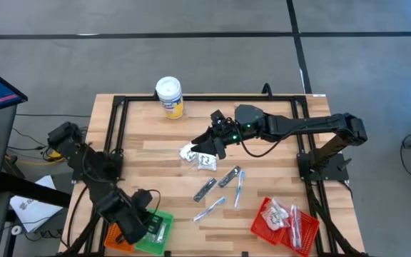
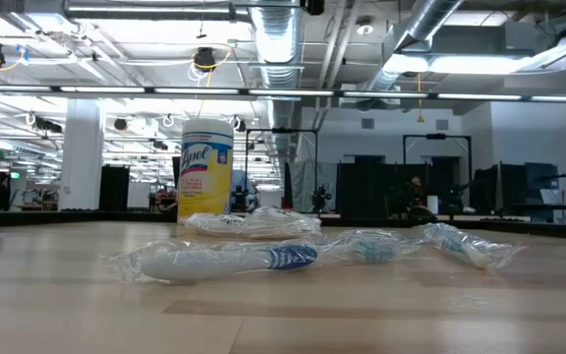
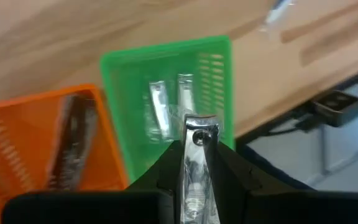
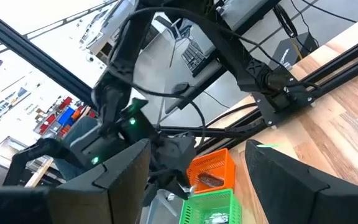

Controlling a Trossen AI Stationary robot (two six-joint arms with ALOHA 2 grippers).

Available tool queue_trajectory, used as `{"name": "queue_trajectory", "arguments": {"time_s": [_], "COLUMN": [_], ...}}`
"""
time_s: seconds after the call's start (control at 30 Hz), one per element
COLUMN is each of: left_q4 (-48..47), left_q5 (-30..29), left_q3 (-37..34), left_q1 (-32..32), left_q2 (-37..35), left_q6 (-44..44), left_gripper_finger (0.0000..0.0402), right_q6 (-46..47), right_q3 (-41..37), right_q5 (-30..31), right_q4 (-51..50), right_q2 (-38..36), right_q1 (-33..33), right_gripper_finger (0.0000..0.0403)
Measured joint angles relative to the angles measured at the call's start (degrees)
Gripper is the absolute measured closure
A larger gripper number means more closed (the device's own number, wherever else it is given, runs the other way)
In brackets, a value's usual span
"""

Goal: Pick & Place Travel size toiletries
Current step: Put the nail cutter into the green basket

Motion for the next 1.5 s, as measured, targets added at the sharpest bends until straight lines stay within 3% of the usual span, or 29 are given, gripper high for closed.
{"name": "queue_trajectory", "arguments": {"time_s": [0.23, 0.87, 1.5], "left_q4": [-1.3, -0.1, 3.8], "left_q5": [4.0, 4.0, 7.0], "left_q3": [2.0, 2.0, -3.2], "left_q1": [-0.8, -0.7, -0.7], "left_q2": [6.3, 15.0, 15.9], "left_q6": [-0.6, -0.1, 1.2], "left_gripper_finger": [0.0354, 0.0351, 0.0345], "right_q6": [0.0, 0.0, 0.0], "right_q3": [0.0, 0.0, 0.0], "right_q5": [1.7, 4.6, 6.2], "right_q4": [0.0, 0.0, 0.0], "right_q2": [0.0, 0.0, 0.0], "right_q1": [-0.1, 0.0, -0.1], "right_gripper_finger": [0.0147, 0.0147, 0.0147]}}
